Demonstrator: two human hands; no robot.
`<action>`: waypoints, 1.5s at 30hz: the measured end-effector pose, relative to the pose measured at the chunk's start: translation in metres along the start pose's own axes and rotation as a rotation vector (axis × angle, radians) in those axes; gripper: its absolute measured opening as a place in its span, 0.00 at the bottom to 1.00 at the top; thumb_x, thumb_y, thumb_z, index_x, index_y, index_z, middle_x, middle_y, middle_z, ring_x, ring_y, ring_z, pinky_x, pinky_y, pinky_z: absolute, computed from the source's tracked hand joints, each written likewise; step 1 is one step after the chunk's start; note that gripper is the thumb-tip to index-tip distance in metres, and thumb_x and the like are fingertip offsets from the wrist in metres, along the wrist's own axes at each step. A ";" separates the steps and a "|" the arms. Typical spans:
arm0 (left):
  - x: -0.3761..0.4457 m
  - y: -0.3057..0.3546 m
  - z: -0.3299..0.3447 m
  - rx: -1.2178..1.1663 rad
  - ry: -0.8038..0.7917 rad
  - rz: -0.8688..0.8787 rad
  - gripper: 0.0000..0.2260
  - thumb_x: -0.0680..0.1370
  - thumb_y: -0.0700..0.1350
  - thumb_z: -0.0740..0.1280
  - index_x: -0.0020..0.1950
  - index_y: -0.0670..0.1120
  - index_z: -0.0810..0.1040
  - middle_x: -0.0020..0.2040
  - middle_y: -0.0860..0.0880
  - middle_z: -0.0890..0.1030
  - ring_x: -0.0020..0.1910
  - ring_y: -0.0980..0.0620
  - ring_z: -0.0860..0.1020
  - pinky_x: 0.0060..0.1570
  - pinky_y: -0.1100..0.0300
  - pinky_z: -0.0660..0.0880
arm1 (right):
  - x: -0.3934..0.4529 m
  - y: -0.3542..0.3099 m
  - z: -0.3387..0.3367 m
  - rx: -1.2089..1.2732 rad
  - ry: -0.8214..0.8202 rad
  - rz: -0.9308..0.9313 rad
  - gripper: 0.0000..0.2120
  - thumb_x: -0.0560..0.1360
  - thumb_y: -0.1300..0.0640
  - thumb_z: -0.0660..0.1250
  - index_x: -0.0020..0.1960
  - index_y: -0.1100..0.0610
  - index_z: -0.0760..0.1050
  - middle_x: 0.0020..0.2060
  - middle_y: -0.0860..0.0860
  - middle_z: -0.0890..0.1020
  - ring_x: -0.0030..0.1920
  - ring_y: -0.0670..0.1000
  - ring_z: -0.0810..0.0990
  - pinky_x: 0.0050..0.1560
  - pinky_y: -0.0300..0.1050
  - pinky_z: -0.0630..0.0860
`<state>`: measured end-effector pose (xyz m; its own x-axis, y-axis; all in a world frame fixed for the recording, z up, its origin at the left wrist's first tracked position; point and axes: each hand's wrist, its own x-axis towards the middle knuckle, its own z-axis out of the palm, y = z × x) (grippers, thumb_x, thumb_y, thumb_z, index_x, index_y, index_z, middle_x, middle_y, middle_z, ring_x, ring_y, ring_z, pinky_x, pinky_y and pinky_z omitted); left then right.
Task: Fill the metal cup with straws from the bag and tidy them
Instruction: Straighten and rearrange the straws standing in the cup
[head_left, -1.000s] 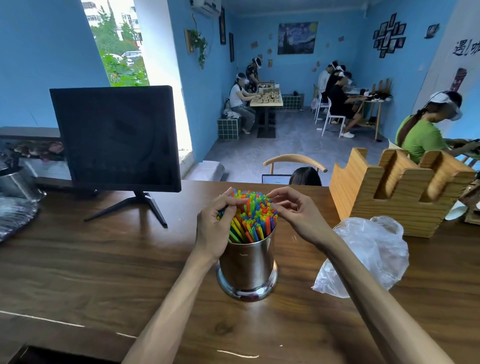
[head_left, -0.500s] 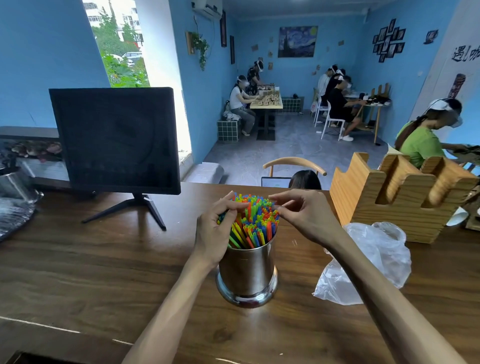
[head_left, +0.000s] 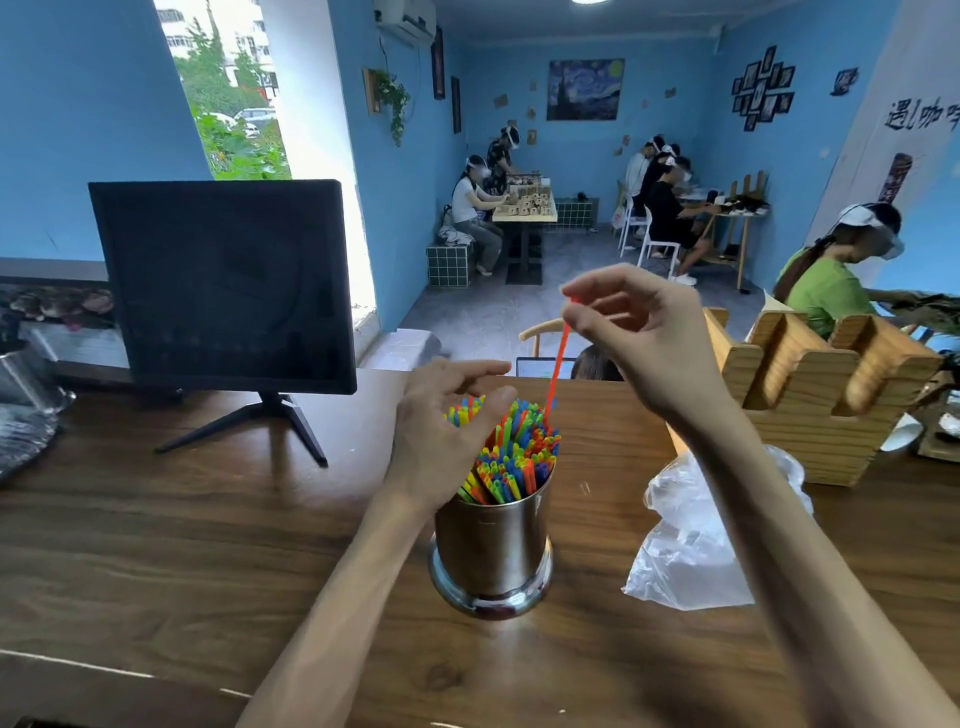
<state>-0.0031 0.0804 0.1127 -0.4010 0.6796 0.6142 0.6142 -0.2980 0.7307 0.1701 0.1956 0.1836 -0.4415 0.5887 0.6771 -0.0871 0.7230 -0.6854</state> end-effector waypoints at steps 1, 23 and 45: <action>0.003 0.007 0.003 0.053 -0.020 0.018 0.09 0.77 0.56 0.73 0.56 0.61 0.83 0.45 0.56 0.81 0.52 0.58 0.76 0.52 0.70 0.68 | 0.003 -0.007 0.004 0.021 -0.022 -0.030 0.08 0.76 0.59 0.75 0.51 0.46 0.82 0.44 0.45 0.86 0.46 0.51 0.85 0.49 0.48 0.82; 0.009 0.015 -0.015 -0.100 -0.224 0.010 0.20 0.81 0.35 0.69 0.63 0.59 0.80 0.56 0.63 0.85 0.57 0.63 0.81 0.56 0.71 0.75 | 0.002 0.019 0.042 0.446 0.230 0.337 0.10 0.82 0.62 0.67 0.62 0.53 0.72 0.48 0.53 0.88 0.40 0.58 0.88 0.39 0.46 0.83; -0.014 -0.020 -0.055 -0.161 -0.217 -0.116 0.05 0.73 0.47 0.77 0.47 0.53 0.84 0.42 0.49 0.85 0.39 0.55 0.81 0.40 0.67 0.74 | -0.035 0.043 0.058 -0.226 -0.357 0.080 0.09 0.80 0.49 0.70 0.53 0.51 0.87 0.51 0.45 0.85 0.55 0.41 0.79 0.60 0.47 0.74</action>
<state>-0.0468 0.0401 0.1056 -0.2966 0.8378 0.4585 0.4497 -0.3010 0.8409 0.1301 0.1848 0.1146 -0.7234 0.5130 0.4621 0.1402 0.7645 -0.6292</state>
